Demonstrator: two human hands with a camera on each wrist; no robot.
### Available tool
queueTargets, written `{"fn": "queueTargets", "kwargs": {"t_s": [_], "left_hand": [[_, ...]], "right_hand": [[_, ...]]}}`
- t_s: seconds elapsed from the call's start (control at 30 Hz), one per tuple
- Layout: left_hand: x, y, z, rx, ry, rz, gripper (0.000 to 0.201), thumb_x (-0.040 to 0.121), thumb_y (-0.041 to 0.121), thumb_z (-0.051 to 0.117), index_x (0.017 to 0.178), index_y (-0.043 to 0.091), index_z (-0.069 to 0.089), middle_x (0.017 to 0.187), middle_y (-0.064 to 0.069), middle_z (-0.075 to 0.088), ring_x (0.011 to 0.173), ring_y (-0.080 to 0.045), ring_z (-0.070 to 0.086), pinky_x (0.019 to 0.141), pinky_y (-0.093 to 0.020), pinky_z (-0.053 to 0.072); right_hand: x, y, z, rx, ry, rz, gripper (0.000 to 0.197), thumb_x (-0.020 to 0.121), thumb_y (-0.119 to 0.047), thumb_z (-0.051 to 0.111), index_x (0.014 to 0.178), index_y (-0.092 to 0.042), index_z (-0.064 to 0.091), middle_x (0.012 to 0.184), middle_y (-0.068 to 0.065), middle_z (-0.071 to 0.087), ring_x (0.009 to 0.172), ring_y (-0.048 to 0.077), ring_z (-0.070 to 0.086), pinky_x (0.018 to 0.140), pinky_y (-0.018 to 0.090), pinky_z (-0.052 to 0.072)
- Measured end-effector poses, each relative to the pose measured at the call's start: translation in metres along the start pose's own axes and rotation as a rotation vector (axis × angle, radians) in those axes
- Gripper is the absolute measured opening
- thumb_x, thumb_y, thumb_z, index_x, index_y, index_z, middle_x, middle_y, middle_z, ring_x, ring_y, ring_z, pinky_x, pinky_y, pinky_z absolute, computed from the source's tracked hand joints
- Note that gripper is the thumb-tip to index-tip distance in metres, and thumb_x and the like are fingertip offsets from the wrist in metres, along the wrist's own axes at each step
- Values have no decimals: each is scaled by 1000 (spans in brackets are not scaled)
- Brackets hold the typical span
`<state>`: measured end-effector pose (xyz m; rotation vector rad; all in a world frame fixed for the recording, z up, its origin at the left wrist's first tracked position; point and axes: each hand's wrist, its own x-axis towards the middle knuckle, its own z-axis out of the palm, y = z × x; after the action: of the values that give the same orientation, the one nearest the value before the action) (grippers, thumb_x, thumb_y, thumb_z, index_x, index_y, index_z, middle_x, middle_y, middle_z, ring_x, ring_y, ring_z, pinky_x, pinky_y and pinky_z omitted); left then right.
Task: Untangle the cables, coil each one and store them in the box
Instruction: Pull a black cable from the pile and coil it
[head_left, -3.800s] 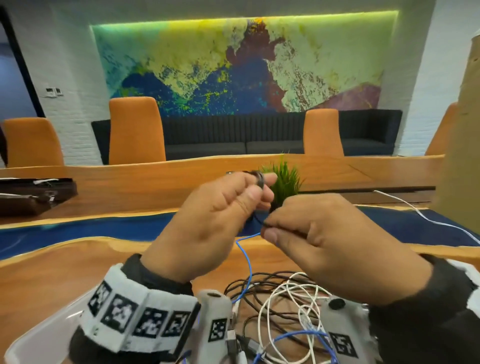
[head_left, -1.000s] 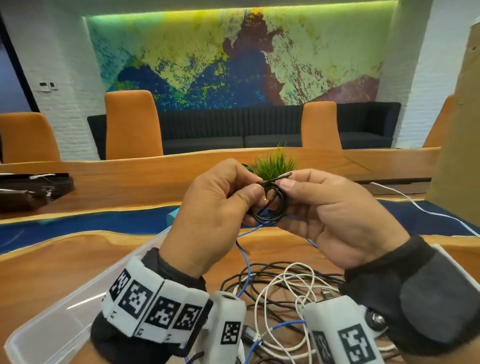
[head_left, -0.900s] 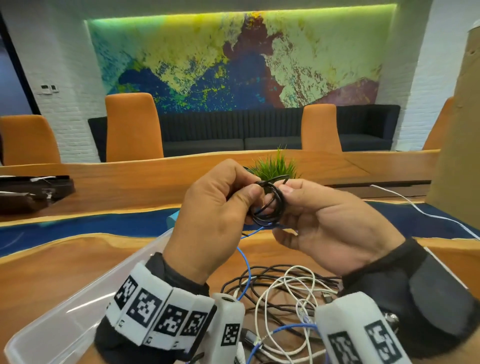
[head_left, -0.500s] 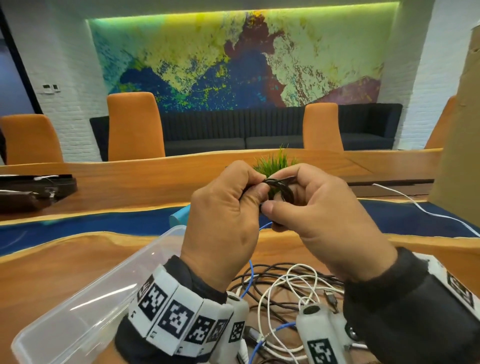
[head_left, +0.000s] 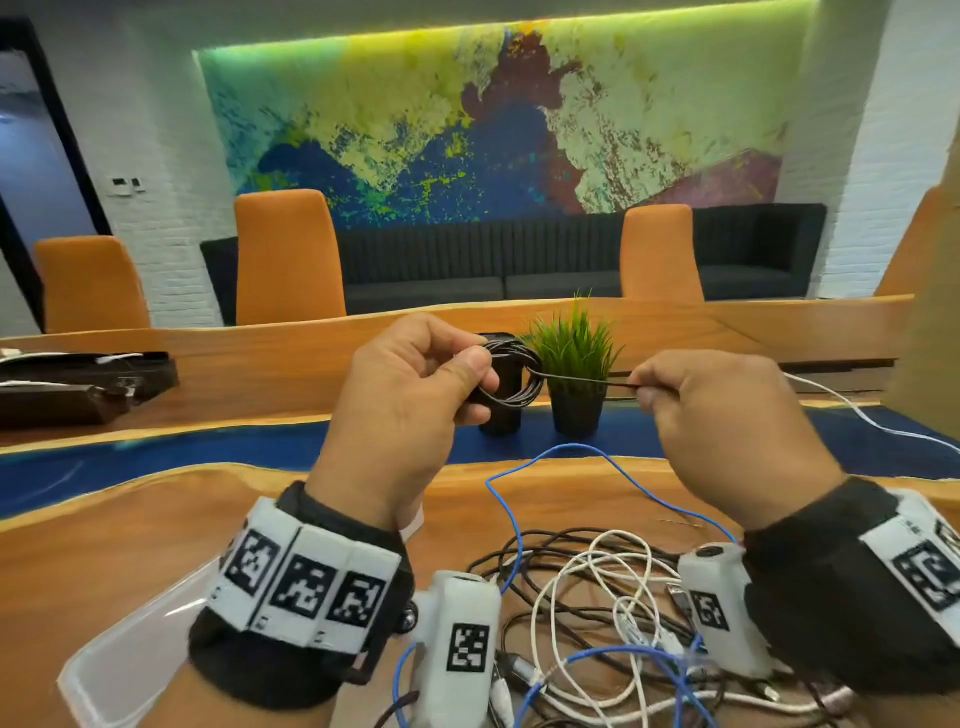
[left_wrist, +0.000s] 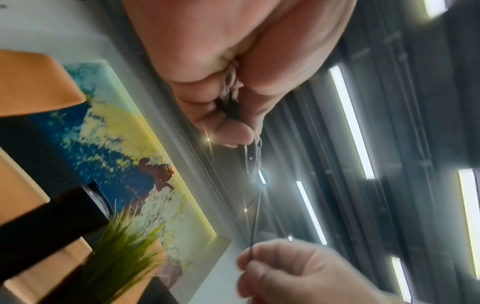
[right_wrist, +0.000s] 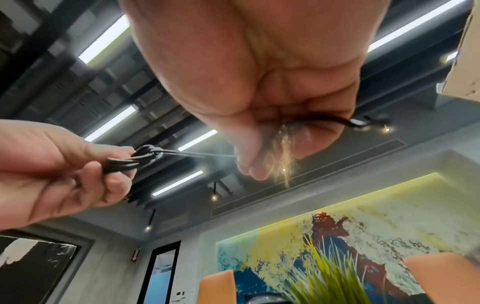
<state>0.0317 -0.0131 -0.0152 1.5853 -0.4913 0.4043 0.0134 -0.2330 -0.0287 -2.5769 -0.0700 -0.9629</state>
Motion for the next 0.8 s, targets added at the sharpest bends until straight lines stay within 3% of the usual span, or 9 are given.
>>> {"fn": "queueTargets", "kwargs": {"t_s": [0.17,0.23,0.3,0.4,0.47,0.53,0.63,0.8], "left_hand": [[-2,5,4,-301,-73,-165,9,95,6,55,91,10,62,69,-1,69,67,-8,64,58,-18,55],[-5,5,7,-344,-109,-167,6,94,8,56,92,11,61,71,-1,69,68,-8,65,58,-18,55],[-7,6,11,-357,-139,-151,5,92,10,56,93,12,61,73,-2,69,68,-9,65,58,-19,54],[-9,6,16,-294,-151,-86,8,94,8,55,94,13,61,73,0,70,69,-9,65,57,-19,54],[-11,5,17,-197,-129,-8,13,97,5,54,94,15,62,73,1,71,70,-8,66,58,-19,54],[-11,2,19,-110,-92,78,16,98,3,54,94,17,62,75,2,72,72,-8,68,59,-18,54],[-11,-1,21,-40,-33,173,18,97,3,56,93,19,63,77,2,72,71,-8,68,59,-19,54],[-12,-4,24,14,16,269,19,97,2,57,93,20,63,81,-4,71,73,-11,69,62,-21,56]], "right_hand": [[-5,-9,16,4,30,-90,13,90,-23,64,94,-25,76,90,-1,61,91,23,52,75,36,43],[-8,-15,19,122,17,-51,12,91,-21,63,95,-24,74,89,-3,62,86,17,55,72,30,43],[-9,-23,19,385,17,73,9,93,-16,62,91,-21,70,85,-4,67,77,10,63,68,23,49],[-9,-39,15,1134,-17,364,13,93,-2,59,87,-11,66,80,10,71,67,14,70,59,26,58],[-10,-45,10,1500,-94,489,8,91,-1,58,91,-6,64,82,15,70,70,19,69,59,28,59],[-11,-46,7,1665,-218,531,14,87,-7,59,100,-6,64,88,15,71,74,20,69,66,31,59],[-13,-44,5,1677,-407,553,24,83,-18,61,105,-14,69,97,9,70,80,14,65,71,34,49],[-16,-47,8,1771,-656,562,19,72,-29,65,85,-18,75,93,5,62,81,17,53,67,34,39]]}}
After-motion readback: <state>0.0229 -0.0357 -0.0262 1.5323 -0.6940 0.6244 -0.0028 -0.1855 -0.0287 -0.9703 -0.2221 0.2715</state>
